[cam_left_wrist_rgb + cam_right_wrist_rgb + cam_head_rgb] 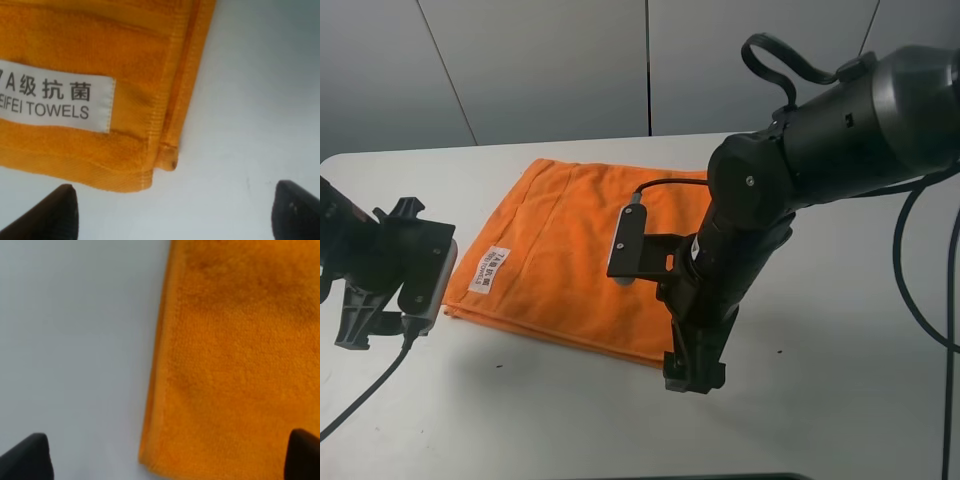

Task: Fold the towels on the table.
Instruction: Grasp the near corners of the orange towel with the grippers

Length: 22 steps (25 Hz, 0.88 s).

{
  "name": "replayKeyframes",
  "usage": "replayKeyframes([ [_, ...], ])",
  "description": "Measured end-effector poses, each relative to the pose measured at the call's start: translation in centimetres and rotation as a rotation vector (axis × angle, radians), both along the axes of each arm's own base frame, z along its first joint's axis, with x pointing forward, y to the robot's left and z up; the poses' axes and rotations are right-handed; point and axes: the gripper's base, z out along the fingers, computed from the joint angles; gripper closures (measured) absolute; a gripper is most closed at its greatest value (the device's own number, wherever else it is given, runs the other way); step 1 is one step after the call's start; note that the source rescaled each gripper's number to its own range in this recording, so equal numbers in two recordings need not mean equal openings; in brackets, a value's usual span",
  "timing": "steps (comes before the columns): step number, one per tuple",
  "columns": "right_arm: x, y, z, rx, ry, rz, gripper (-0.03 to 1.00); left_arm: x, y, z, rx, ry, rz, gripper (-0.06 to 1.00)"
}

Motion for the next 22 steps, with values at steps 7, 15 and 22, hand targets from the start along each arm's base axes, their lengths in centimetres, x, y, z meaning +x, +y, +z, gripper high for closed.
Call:
replayKeyframes([
  [7, -0.1, 0.0, -1.6, -0.045, 0.022, -0.026, -0.03, 0.5, 0.0, -1.5, 0.025, 0.009, -0.052, -0.06],
  [15, -0.1, -0.1, -2.9, -0.071, 0.043, -0.034, -0.03, 0.9, 0.0, -2.5, 0.042, 0.008, -0.077, -0.06],
  [22, -0.1, -0.1, -2.9, -0.070, 0.039, -0.038, -0.03, 0.8, -0.7, -2.7, 0.044, 0.005, -0.115, -0.06],
])
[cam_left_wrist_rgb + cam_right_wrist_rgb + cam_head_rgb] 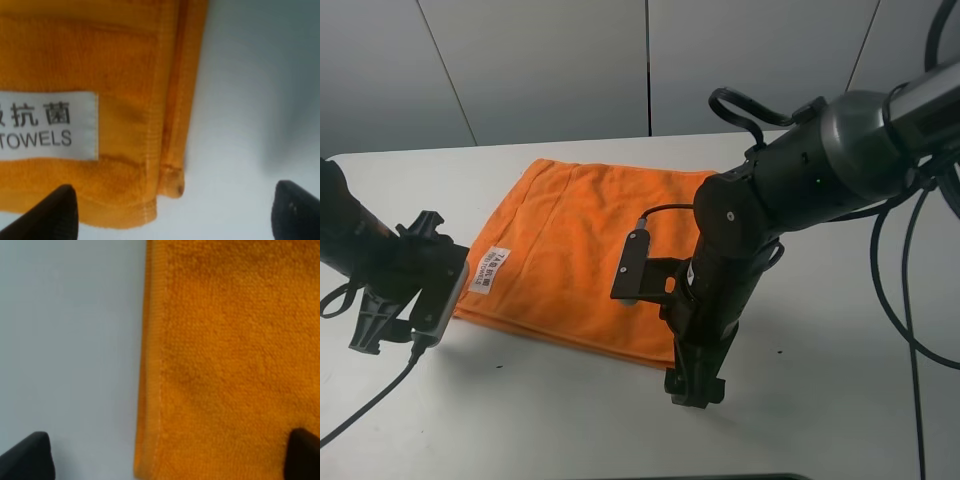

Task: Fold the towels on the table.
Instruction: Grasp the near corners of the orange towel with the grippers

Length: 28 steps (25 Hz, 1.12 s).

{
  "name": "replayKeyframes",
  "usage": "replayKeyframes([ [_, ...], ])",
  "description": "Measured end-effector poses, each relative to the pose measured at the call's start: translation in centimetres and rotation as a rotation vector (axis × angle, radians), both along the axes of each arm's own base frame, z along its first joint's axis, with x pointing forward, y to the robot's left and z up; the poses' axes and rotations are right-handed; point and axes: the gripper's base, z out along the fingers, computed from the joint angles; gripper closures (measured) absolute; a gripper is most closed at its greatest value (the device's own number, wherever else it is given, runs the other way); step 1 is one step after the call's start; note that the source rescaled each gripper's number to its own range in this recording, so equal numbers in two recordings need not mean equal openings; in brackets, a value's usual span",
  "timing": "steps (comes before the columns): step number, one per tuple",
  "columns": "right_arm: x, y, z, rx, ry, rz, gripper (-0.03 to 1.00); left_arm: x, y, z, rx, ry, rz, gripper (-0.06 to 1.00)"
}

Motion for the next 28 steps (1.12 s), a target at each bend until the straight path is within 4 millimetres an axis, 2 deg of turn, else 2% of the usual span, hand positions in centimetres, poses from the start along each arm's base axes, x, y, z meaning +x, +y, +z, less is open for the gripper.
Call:
replayKeyframes([
  [8, 0.0, 0.0, 0.0, -0.003, -0.003, -0.014, -0.03, 0.1, -0.7, -1.6, 0.007, 0.015, -0.035, -0.06],
  [24, 0.2, 0.0, 0.0, 0.004, -0.018, -0.014, -0.03, 0.6, -0.8, -2.0, 0.001, 0.004, -0.021, -0.05],
  [26, 0.2, 0.0, 0.0, 0.003, -0.018, -0.013, -0.03, 0.5, -0.8, -2.1, 0.003, 0.012, -0.021, 0.03],
  [28, 0.2, 0.0, 0.0, 0.003, -0.018, -0.013, 0.06, 0.5, -0.8, -2.1, 0.005, 0.021, -0.021, 0.23],
])
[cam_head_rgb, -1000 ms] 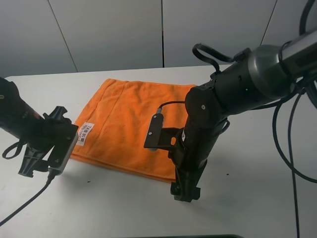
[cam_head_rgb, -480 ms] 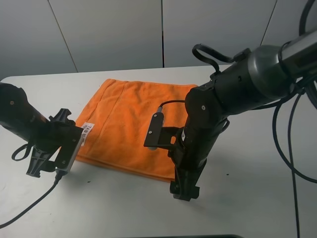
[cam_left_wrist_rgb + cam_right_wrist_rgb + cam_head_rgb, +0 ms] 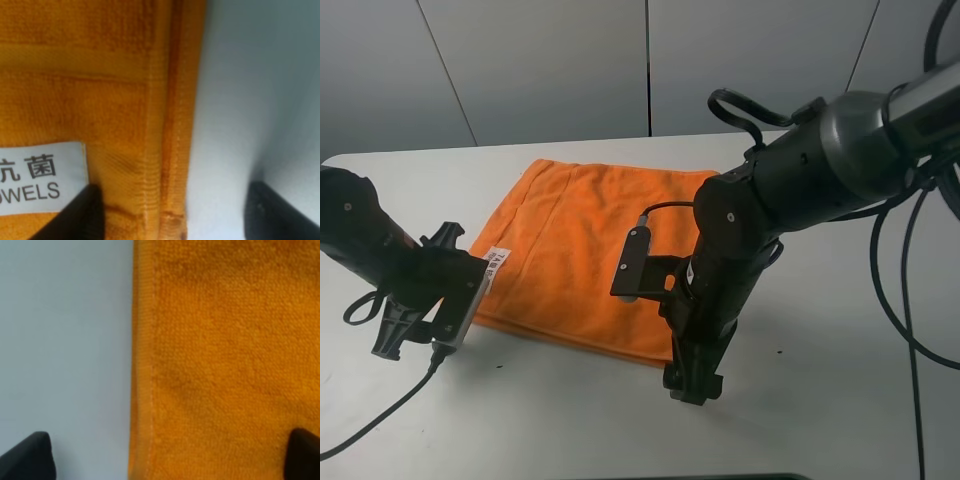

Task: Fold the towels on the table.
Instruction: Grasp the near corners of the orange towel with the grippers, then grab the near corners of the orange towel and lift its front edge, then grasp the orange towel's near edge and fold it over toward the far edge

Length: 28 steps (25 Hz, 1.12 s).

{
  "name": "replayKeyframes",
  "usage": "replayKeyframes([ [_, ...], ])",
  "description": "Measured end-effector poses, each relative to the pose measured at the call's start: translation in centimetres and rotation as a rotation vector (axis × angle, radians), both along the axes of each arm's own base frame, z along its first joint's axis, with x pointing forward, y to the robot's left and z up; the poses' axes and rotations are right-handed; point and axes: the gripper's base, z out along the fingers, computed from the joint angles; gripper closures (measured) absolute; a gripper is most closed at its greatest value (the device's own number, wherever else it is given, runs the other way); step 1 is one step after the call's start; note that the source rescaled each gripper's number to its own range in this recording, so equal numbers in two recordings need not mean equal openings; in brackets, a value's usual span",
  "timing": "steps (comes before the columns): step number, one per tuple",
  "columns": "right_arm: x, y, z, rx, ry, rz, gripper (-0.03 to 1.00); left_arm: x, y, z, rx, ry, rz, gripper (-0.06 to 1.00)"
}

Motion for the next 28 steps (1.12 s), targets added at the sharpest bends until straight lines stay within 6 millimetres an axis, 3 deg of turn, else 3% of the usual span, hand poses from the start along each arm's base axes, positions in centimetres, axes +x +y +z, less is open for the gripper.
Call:
replayKeyframes([
  [2, 0.0, 0.0, 0.0, 0.000, 0.000, 0.000, 0.22, 0.1, 0.0, -0.1, -0.002, -0.004, 0.004, 0.48],
  [5, 0.0, 0.0, 0.0, 0.000, 0.000, 0.000, 0.54, 0.2, -0.1, -0.2, -0.008, -0.016, 0.016, 0.85],
  [6, 0.0, 0.0, 0.0, -0.001, 0.001, 0.000, 0.68, 0.2, -0.1, -0.3, -0.009, -0.018, 0.018, 0.94],
  [8, 0.0, 0.0, 0.0, -0.004, 0.004, 0.001, 0.91, 0.3, -0.1, -0.3, -0.010, -0.021, 0.020, 0.94],
  [9, 0.0, 0.0, 0.0, -0.004, 0.004, 0.001, 0.95, 0.3, -0.1, -0.3, -0.010, -0.021, 0.020, 0.94],
  [21, -0.1, -0.1, 0.1, -0.006, 0.008, 0.001, 0.97, 0.3, -0.1, -0.2, -0.025, -0.026, 0.057, 0.94],
  [28, 0.0, 0.1, 3.1, 0.061, -0.048, 0.004, 0.97, 0.2, -0.1, 1.2, -0.045, -0.072, 0.077, 0.94],
])
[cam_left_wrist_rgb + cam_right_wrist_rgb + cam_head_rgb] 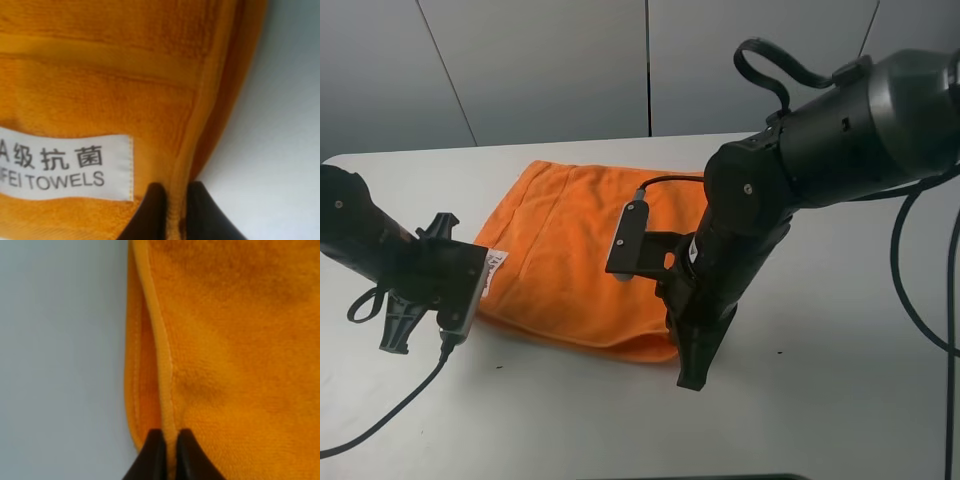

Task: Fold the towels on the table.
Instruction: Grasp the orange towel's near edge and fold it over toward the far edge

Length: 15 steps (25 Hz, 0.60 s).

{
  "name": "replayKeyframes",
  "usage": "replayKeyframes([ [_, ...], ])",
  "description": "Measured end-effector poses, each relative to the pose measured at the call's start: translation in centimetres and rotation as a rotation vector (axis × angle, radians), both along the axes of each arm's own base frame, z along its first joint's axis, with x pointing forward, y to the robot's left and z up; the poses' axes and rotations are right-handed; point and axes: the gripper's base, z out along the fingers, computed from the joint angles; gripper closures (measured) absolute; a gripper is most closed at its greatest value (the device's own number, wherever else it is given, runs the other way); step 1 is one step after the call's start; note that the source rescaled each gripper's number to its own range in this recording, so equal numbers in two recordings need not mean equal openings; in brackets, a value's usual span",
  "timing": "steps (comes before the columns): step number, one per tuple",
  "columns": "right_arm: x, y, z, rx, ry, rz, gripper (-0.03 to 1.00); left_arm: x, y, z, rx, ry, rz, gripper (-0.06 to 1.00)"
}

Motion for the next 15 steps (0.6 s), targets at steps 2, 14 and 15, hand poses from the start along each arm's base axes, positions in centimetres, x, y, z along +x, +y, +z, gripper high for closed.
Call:
replayKeyframes([
  [2, 0.0, 0.0, 0.7, 0.017, -0.015, -0.001, 0.97, 0.0, 0.0, 1.0, -0.015, -0.034, 0.018, 0.94],
  [14, 0.7, -0.1, 3.1, 0.033, -0.111, -0.013, 0.97, -1.5, 0.3, 7.6, -0.087, -0.187, 0.052, 0.94],
  [15, 0.7, -0.1, 3.7, 0.046, -0.126, -0.017, 0.97, -1.7, 0.4, 8.0, -0.089, -0.186, 0.053, 0.94],
])
